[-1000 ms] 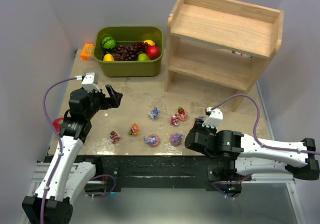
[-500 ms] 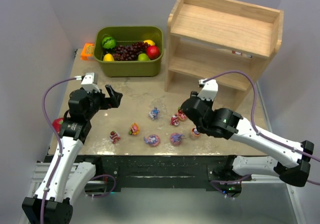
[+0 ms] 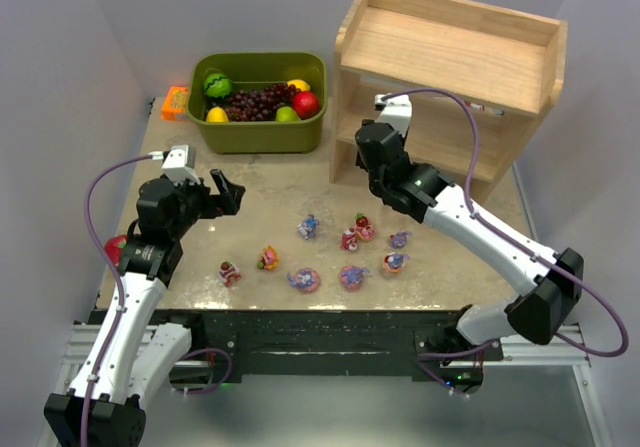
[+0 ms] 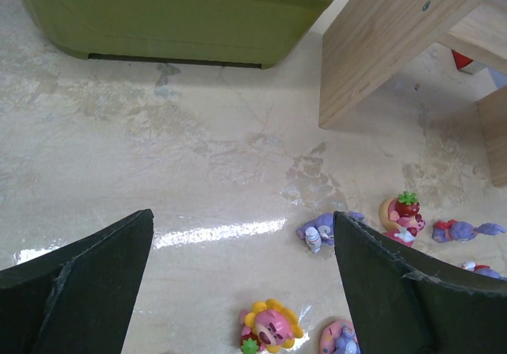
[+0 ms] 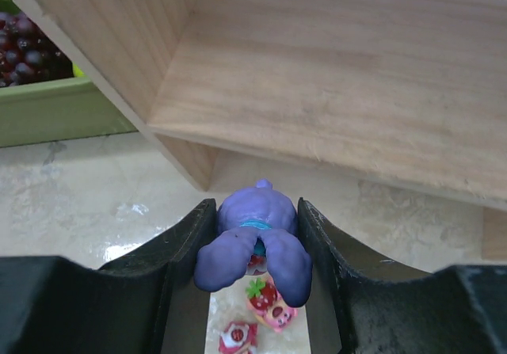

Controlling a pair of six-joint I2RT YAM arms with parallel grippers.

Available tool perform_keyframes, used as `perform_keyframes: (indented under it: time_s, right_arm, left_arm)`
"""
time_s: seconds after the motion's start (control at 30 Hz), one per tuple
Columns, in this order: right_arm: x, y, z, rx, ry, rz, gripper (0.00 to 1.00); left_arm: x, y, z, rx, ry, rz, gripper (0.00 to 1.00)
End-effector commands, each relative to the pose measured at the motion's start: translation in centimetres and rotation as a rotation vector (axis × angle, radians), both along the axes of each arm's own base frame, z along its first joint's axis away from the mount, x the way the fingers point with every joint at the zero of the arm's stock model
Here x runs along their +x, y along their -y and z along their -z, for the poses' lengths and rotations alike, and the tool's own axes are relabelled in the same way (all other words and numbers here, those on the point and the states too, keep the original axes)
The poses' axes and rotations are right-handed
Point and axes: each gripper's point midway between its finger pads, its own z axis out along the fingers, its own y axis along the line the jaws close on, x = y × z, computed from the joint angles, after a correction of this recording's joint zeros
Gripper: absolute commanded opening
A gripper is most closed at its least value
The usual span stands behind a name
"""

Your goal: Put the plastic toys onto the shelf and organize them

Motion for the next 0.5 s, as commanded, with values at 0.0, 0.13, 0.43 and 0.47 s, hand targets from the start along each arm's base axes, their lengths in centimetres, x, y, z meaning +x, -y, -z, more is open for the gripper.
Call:
perform_keyframes:
  time_s: [0.0,0.13,0.43,0.47]
  right_arm:
    - [2.7,-1.0,-4.9,0.066,0.130,-0.026,0.00]
    - [4.4,-1.5,-4.5,0.064,0.132,-0.020,0.00]
    - [6.9,-2.5,-3.6,0.064,0.133,-0.008,0.00]
    - [7.1,-2.9,-3.7,0.072,0.145,-0.018,0.00]
  left_arm:
    - [0.0,-0.3,0.4,0.011,0.005,-0.002,1.00]
    - [-0.1,-0.2,0.5,0.010,0.002,-0.001,0.99]
    - [-0.1,-0.2,0.6,0.010,0.000,-0.001,1.00]
    - [-0.1,-0.2,0.6,0.011,-0.001,-0.001,1.00]
